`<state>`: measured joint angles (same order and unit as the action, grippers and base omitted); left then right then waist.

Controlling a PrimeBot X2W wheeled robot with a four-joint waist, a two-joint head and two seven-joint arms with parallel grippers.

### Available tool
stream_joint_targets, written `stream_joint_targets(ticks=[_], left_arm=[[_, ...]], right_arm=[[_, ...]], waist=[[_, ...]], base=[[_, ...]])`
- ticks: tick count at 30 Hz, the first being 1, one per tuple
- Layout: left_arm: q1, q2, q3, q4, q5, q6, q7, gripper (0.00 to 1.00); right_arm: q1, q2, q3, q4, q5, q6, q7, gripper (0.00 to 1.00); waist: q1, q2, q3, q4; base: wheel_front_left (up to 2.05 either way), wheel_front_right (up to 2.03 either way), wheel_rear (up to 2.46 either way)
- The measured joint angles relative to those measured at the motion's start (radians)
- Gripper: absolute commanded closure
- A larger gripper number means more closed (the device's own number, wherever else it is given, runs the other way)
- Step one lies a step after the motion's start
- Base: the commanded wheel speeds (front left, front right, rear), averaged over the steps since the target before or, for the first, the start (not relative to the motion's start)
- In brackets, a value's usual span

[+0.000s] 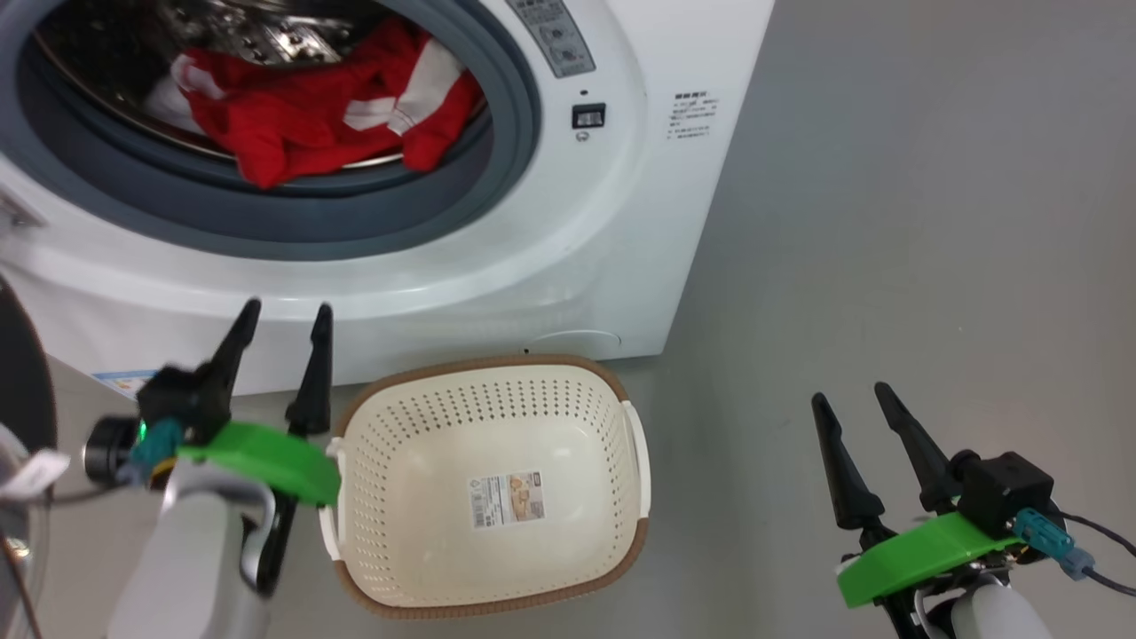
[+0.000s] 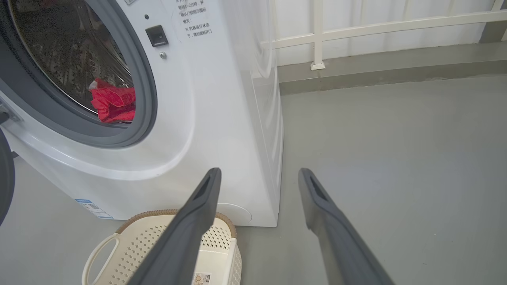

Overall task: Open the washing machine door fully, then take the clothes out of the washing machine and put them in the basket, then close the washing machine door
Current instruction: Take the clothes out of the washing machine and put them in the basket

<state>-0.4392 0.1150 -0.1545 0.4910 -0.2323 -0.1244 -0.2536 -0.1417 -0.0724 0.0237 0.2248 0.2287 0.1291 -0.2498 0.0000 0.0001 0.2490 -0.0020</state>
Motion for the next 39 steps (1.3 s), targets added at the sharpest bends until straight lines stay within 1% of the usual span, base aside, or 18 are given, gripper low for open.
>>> stream_joint_targets(ticks=[1, 3, 5, 6, 8, 13, 17, 22, 25, 26, 28, 34, 39], left_arm=[[-0.037, -0.002, -0.009, 0.039, 0.009, 0.000, 0.000, 0.00], [-0.113, -0.002, -0.027, 0.111, 0.038, 0.017, 0.004, 0.00], [-0.189, -0.002, -0.033, 0.182, 0.050, 0.022, 0.023, 0.00], [-0.227, -0.002, -0.035, 0.214, 0.061, 0.034, 0.025, 0.00], [-0.297, 0.000, -0.040, 0.274, 0.071, 0.042, 0.040, 0.00], [-0.446, 0.014, -0.055, 0.405, 0.112, 0.084, 0.052, 0.00], [-0.537, 0.022, -0.055, 0.497, 0.123, 0.109, 0.060, 0.00], [-0.628, 0.042, -0.055, 0.597, 0.125, 0.122, 0.069, 0.00], [-0.676, 0.067, -0.042, 0.654, 0.123, 0.132, 0.069, 0.00], [-0.705, 0.086, -0.031, 0.685, 0.116, 0.149, 0.069, 0.00], [-0.732, 0.105, -0.027, 0.714, 0.116, 0.156, 0.069, 0.00], [-0.782, 0.140, -0.019, 0.770, 0.109, 0.175, 0.077, 0.00], [-0.803, 0.165, -0.019, 0.789, 0.107, 0.202, 0.091, 0.00]], right_arm=[[-0.006, 0.002, 0.002, 0.000, 0.000, 0.000, 0.000, 0.00], [-0.021, 0.005, 0.006, 0.000, 0.000, 0.000, 0.000, 0.00], [-0.036, 0.007, 0.010, -0.001, 0.000, 0.000, 0.000, 0.00], [-0.043, 0.007, 0.012, -0.002, 0.000, 0.000, 0.000, 0.00], [-0.054, 0.010, 0.016, -0.003, 0.000, 0.000, 0.000, 0.00], [-0.077, 0.013, 0.028, -0.004, 0.000, 0.000, 0.000, 0.00], [-0.097, 0.015, 0.036, -0.004, 0.004, 0.000, 0.000, 0.00], [-0.119, 0.015, 0.061, -0.008, 0.023, 0.000, 0.000, 0.00], [-0.138, 0.015, 0.077, -0.009, 0.032, 0.000, 0.000, 0.00], [-0.151, 0.015, 0.092, -0.009, 0.040, 0.000, 0.000, 0.00], [-0.160, 0.016, 0.104, -0.010, 0.054, 0.000, 0.000, 0.00], [-0.185, 0.016, 0.135, -0.014, 0.077, 0.000, 0.000, 0.00], [-0.189, 0.016, 0.144, -0.019, 0.082, 0.000, 0.000, 0.00]], waist=[[0.0000, 0.0000, 0.007, -0.004], [0.0000, 0.0000, 0.023, -0.012], [0.0000, 0.0000, 0.039, -0.021], [0.0000, 0.0000, 0.047, -0.026], [0.0001, 0.0000, 0.063, -0.037], [0.0000, 0.0000, 0.099, -0.066], [0.0000, 0.0000, 0.126, -0.087], [0.0000, 0.0000, 0.156, -0.111], [0.0000, 0.0000, 0.173, -0.127], [0.0000, 0.0000, 0.184, -0.139], [0.0000, 0.0000, 0.196, -0.151], [0.0000, 0.0000, 0.231, -0.186], [0.0000, 0.0000, 0.255, -0.209]], base=[[0.00, 0.00, 0.00], [0.00, 0.00, 0.00], [0.00, 0.00, 0.00], [0.00, 0.00, 0.00], [0.00, 0.00, 0.00], [0.00, 0.00, 0.00], [0.00, 0.00, 0.00], [0.00, 0.00, 0.00], [0.00, 0.00, 0.00], [0.00, 0.00, 0.00], [0.00, 0.00, 0.00], [0.00, 0.00, 0.00], [0.00, 0.00, 0.00]])
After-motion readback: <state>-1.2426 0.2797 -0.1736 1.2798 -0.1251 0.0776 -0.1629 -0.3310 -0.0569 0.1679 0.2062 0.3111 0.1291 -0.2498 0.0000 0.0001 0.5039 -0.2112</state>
